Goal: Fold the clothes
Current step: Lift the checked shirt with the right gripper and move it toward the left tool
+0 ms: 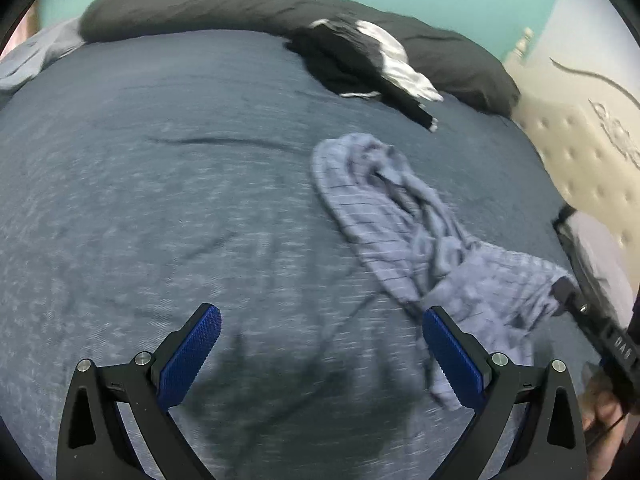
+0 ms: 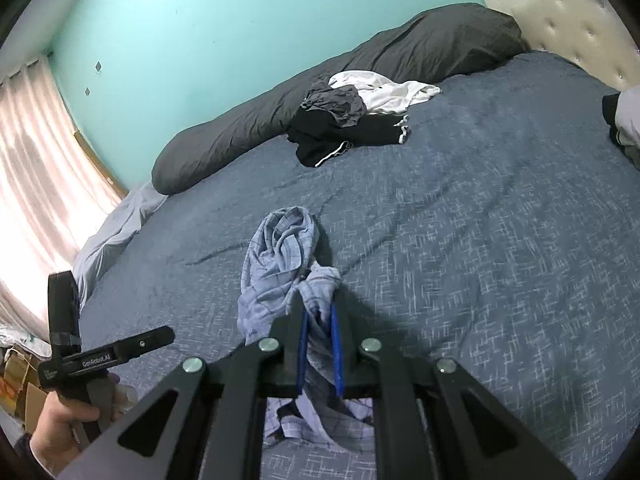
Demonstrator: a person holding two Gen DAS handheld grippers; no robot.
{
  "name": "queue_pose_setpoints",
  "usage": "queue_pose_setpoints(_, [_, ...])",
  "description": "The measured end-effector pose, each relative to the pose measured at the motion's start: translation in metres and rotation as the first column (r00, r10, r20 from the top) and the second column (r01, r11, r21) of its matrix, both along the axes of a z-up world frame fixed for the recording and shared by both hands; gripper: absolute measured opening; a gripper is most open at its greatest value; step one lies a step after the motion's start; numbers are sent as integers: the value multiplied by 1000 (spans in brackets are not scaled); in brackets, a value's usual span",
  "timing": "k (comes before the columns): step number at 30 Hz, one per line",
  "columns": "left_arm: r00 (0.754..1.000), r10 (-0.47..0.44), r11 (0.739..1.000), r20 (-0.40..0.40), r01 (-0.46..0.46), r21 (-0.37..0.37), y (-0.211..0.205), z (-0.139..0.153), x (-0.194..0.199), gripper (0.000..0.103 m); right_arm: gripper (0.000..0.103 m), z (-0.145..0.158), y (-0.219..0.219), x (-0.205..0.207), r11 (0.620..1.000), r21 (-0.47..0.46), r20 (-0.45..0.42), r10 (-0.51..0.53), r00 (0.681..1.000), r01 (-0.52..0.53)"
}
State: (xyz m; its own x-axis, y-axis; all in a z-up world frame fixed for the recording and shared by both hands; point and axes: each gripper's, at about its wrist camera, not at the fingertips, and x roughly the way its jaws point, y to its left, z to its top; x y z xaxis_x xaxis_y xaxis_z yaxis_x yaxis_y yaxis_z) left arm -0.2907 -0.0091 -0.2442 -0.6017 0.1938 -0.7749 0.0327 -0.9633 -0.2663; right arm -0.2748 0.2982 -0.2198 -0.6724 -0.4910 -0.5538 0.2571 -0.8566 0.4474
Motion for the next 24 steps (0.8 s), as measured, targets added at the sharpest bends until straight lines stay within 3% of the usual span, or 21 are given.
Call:
queue_pose_setpoints(9, [993,-114,993,1,114,-17,54,18,-49,103,10,-10,16,-5,998,-63,26,-21,999,23])
queue_pose_setpoints(12, [987,-157,987,37,158,-8,71,15,-64,102,9,-12,16,-7,997,-70,28,-25,999,27])
queue_pose_setpoints(17, [978,-202,978,46,204,-34,89,12,-64,102,9,-13,16,-8,997,-76,33,-20,999,23])
queue_pose_setpoints(21, [972,-226,974,58,227,-23,93,8,-61,87,9,-15,19,-9,996,-86,42,-28,999,31])
queue_pose_setpoints(23, [970,-231,972,71,233,-29,94,4,-62,70,9,-16,19,-8,995,-90,47,-30,998,34])
queue_pose_setpoints(24, [969,-234,971,75,237,-30,94,3,-62,69,9,-17,20,-8,995,-91,49,-31,998,35])
